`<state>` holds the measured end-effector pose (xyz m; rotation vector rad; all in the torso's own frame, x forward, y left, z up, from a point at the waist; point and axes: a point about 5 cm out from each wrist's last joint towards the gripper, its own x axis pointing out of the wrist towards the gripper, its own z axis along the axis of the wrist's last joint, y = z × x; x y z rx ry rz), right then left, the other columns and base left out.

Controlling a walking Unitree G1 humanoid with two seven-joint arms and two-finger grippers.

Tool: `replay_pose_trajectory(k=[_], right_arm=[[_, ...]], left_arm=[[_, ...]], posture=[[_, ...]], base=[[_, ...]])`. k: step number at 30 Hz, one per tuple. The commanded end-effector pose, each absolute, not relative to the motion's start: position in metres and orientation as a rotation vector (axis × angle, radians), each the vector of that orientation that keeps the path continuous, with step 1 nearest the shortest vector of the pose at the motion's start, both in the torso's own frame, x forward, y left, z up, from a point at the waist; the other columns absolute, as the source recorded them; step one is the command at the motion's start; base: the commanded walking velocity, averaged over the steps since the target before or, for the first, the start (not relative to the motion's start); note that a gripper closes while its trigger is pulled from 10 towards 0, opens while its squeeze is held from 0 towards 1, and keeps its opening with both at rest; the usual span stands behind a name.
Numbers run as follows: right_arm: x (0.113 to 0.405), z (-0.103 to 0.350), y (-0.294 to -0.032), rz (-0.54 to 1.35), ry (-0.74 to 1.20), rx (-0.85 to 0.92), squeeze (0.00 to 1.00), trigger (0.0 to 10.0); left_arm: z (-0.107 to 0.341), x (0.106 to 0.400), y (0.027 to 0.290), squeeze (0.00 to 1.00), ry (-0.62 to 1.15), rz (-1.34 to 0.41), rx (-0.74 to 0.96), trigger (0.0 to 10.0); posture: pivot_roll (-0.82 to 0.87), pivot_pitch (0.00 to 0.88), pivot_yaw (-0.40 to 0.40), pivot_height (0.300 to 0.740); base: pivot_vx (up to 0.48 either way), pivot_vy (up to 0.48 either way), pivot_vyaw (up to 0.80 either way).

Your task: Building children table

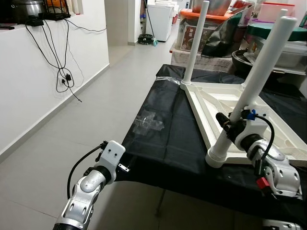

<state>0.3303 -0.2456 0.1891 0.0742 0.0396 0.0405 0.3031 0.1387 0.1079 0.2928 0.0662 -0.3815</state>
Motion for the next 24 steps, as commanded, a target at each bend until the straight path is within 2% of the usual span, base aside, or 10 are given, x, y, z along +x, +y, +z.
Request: replay_pose_trajectory(k=[1, 3, 4, 7, 8, 13, 14, 17, 18, 24], right_arm=[[0.325, 0.149, -0.257, -0.261, 0.23, 0.127, 0.0, 0.0], [0.325, 0.149, -0.257, -0.261, 0.23, 0.127, 0.0, 0.0], [0.313, 0.13, -0.259, -0.485, 0.308, 0.161, 0.0, 0.0], [0.3, 0.121, -0.25, -0.61, 0.349, 0.162, 0.0, 0.0], [0.298, 0.119, -0.227, -0.581, 0.356, 0.177, 0.0, 10.0], [0.303, 0.128, -0.2, -0.423, 0.298, 0.136, 0.0, 10.0], [0.306, 0.133, -0.201, -0.379, 0.263, 0.135, 1.0, 10.0], [0.309, 0.139, -0.211, -0.374, 0.236, 0.122, 1.0, 10.0], [0.315, 0.148, -0.222, -0.331, 0.189, 0.118, 0.0, 10.0], [0.328, 0.178, -0.247, -0.036, 0.074, 0.11, 0.0, 10.0]], left_arm=[[0.103, 0.301, 0.139, 0.0, 0.081, -0.393, 0.301, 10.0], [0.103, 0.301, 0.139, 0.0, 0.081, -0.393, 0.301, 10.0], [0.103, 0.3, 0.139, 0.0, 0.083, -0.394, 0.302, 10.0], [0.103, 0.3, 0.138, 0.0, 0.083, -0.396, 0.302, 10.0], [0.103, 0.3, 0.137, 0.0, 0.083, -0.4, 0.303, 10.0], [0.104, 0.302, 0.137, 0.0, 0.081, -0.405, 0.304, 10.0], [0.104, 0.303, 0.137, 0.0, 0.08, -0.404, 0.304, 10.0], [0.104, 0.303, 0.137, 0.0, 0.08, -0.402, 0.303, 10.0], [0.104, 0.302, 0.138, 0.0, 0.08, -0.401, 0.302, 10.0], [0.101, 0.3, 0.137, 0.0, 0.087, -0.403, 0.3, 10.0]], posture=[[0.1, 0.0, -0.108, 0.74], [0.1, 0.0, -0.108, 0.74], [0.1, 0.0, -0.107, 0.74], [0.1, 0.0, -0.105, 0.74], [0.09, 0.0, -0.094, 0.74], [0.09, 0.0, -0.098, 0.74], [0.09, 0.0, -0.101, 0.74], [0.09, 0.0, -0.101, 0.74], [0.09, 0.0, -0.103, 0.74], [0.09, 0.0, -0.102, 0.74]], base=[[0.0, 0.0, 0.0], [0.0, 0.0, 0.0], [0.0, 0.0, 0.0], [0.0, 0.0, 0.0], [0.0, 0.0, 0.0], [0.0, 0.0, 0.0], [0.0, 0.0, 0.0], [0.0, 0.0, 0.0], [0.0, 0.0, 0.0], [0.0, 0.0, 0.0]])
